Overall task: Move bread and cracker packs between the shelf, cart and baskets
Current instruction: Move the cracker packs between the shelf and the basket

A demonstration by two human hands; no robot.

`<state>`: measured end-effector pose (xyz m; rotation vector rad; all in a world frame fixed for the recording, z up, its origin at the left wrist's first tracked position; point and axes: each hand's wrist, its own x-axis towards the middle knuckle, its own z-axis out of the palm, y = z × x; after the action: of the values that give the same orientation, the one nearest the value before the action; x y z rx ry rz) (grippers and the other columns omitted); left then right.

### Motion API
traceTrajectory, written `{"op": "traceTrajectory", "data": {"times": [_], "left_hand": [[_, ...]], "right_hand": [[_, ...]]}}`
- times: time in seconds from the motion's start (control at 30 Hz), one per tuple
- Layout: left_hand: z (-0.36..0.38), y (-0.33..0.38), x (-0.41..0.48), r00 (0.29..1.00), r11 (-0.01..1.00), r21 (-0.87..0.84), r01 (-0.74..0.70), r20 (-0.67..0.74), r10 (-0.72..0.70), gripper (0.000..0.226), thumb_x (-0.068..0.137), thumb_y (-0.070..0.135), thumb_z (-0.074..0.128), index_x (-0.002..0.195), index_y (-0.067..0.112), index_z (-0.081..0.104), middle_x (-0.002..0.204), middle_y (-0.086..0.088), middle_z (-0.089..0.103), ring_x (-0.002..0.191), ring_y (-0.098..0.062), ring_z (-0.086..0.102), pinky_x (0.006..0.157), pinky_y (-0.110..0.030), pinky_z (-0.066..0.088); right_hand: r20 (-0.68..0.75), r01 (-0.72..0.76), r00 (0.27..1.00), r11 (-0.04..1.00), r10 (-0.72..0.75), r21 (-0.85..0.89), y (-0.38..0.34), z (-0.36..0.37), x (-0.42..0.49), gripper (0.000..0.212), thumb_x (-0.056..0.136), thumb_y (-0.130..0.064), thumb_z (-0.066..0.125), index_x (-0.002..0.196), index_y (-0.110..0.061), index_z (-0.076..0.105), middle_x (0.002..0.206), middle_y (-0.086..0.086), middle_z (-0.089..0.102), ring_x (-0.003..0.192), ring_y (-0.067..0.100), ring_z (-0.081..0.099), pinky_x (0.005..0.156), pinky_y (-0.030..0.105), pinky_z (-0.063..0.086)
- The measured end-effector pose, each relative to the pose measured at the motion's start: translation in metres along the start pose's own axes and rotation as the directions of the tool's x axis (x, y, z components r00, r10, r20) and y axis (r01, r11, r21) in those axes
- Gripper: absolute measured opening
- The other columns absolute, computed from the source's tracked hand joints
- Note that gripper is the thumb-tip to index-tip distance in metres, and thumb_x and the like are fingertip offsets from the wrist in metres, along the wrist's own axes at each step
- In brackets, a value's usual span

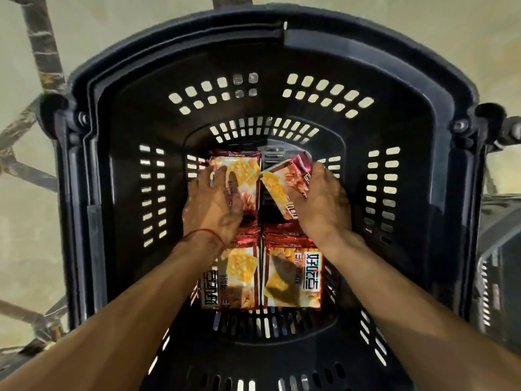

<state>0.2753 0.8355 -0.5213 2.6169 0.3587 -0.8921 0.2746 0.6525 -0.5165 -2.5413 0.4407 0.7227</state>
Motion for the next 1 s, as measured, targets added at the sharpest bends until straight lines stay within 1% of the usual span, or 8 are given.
{"op": "traceTrajectory", "data": {"times": [0.13, 0.23, 0.37, 0.5, 0.57, 0.7, 0.87, 1.0], "left_hand": [[0.029, 0.002, 0.019, 0.971, 0.972, -0.178, 0.155, 0.207, -0.117, 0.065, 0.107, 0.022, 0.049, 0.157, -0.001, 0.016, 0.156, -0.011, 0.032, 0.119, -0.014, 0.05, 0.095, 0.001, 0.037], [0.046, -0.001, 0.034, 0.973, 0.928, -0.292, 0.23, 0.103, -0.208, 0.09, 0.098, 0.029, 0.065, 0.161, 0.006, 0.004, 0.17, -0.01, 0.008, 0.153, -0.03, 0.019, 0.125, -0.033, 0.02], [0.065, -0.002, 0.047, 0.957, 0.887, -0.365, 0.282, 0.042, -0.287, 0.098, 0.084, 0.031, 0.08, 0.157, 0.004, 0.021, 0.157, -0.019, 0.027, 0.145, -0.038, 0.03, 0.12, -0.046, 0.031], [0.074, -0.007, 0.051, 0.949, 0.807, -0.504, 0.306, 0.092, -0.302, 0.079, 0.078, 0.028, 0.085, 0.145, 0.011, 0.046, 0.136, -0.014, 0.05, 0.121, -0.027, 0.051, 0.11, -0.041, 0.045], [0.075, -0.005, 0.049, 0.944, 0.758, -0.563, 0.328, 0.161, -0.289, 0.067, 0.083, 0.02, 0.084, 0.14, 0.013, 0.05, 0.131, -0.008, 0.054, 0.112, -0.016, 0.052, 0.099, -0.027, 0.046], [0.083, 0.002, 0.05, 0.924, 0.634, -0.677, 0.375, 0.22, -0.312, 0.067, 0.08, 0.019, 0.086, 0.135, 0.012, 0.048, 0.113, -0.003, 0.067, 0.107, -0.022, 0.065, 0.082, -0.025, 0.053], [0.08, 0.009, 0.046, 0.919, 0.607, -0.695, 0.385, 0.226, -0.324, 0.052, 0.082, 0.023, 0.084, 0.125, 0.01, 0.059, 0.113, -0.005, 0.071, 0.101, -0.021, 0.068, 0.083, -0.028, 0.055], [0.064, 0.014, 0.023, 0.926, 0.533, -0.767, 0.358, 0.217, -0.309, 0.045, 0.085, 0.021, 0.081, 0.118, 0.02, 0.05, 0.111, -0.002, 0.068, 0.107, -0.025, 0.067, 0.099, -0.043, 0.054]], "right_hand": [[-0.034, -0.136, 0.989, 0.982, 0.142, 0.13, 0.0, 0.008, 0.004, 0.06, 0.098, -0.038, 0.069, 0.142, -0.007, 0.043, 0.129, 0.008, 0.06, 0.111, 0.025, 0.064, 0.071, 0.023, 0.043], [0.039, -0.238, 0.971, 0.938, 0.236, 0.252, 0.008, 0.015, 0.009, 0.071, 0.098, -0.035, 0.069, 0.152, -0.004, 0.034, 0.131, 0.012, 0.063, 0.117, 0.029, 0.065, 0.081, 0.033, 0.056], [0.11, -0.307, 0.951, 0.929, 0.29, 0.206, 0.013, 0.018, 0.01, 0.082, 0.105, -0.038, 0.058, 0.163, -0.004, 0.011, 0.143, 0.019, 0.053, 0.125, 0.031, 0.058, 0.089, 0.031, 0.049], [0.139, -0.323, 0.943, 0.933, 0.302, 0.162, 0.013, 0.015, 0.007, 0.083, 0.107, -0.04, 0.053, 0.165, -0.006, 0.005, 0.154, 0.025, 0.042, 0.143, 0.039, 0.042, 0.115, 0.043, 0.041], [0.118, -0.328, 0.943, 0.926, 0.31, 0.186, 0.016, 0.016, 0.007, 0.08, 0.104, -0.039, 0.059, 0.162, -0.004, 0.016, 0.149, 0.025, 0.048, 0.138, 0.04, 0.049, 0.11, 0.048, 0.048], [0.11, -0.316, 0.948, 0.929, 0.3, 0.193, 0.02, 0.022, 0.007, 0.076, 0.102, -0.034, 0.064, 0.159, -0.007, 0.023, 0.143, 0.021, 0.055, 0.13, 0.038, 0.056, 0.102, 0.048, 0.054], [0.123, -0.341, 0.939, 0.92, 0.322, 0.191, 0.021, 0.021, 0.007, 0.074, 0.104, -0.03, 0.061, 0.162, -0.013, 0.018, 0.146, 0.016, 0.052, 0.134, 0.035, 0.054, 0.101, 0.041, 0.052], [0.157, -0.374, 0.927, 0.878, 0.342, 0.298, 0.013, 0.012, -0.002, 0.073, 0.102, -0.028, 0.065, 0.161, -0.013, 0.025, 0.152, 0.014, 0.052, 0.141, 0.035, 0.051, 0.113, 0.053, 0.048]]}}
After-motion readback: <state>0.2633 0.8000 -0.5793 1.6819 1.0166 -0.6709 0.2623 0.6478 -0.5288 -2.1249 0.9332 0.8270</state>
